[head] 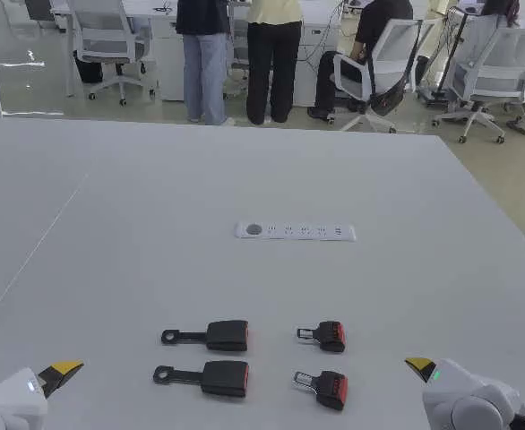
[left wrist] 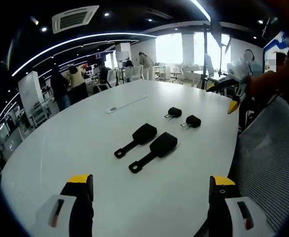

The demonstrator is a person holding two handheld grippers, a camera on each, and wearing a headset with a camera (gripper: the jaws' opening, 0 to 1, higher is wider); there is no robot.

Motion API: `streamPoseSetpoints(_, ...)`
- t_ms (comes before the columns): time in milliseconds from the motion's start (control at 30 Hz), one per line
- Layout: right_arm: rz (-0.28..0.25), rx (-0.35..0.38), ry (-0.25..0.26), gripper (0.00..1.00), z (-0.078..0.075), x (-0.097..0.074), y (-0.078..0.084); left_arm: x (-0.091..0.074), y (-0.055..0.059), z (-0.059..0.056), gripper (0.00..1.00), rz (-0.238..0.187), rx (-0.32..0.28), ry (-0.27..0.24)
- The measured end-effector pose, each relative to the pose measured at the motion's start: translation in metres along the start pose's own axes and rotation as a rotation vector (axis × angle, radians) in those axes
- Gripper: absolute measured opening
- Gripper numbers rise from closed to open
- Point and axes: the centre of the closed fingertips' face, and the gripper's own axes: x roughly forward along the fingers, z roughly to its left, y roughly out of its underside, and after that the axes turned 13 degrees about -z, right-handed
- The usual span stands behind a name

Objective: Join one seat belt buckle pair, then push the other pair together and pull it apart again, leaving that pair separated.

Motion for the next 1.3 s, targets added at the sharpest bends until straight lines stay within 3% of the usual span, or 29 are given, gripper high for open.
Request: streamPoseSetpoints(1300, -0.001, -0.044, -0.004, 0.95, 0.004, 0.005, -0.009, 0.002, 0.002, -0.004, 0.96, 0.011, 0.028, 0.018)
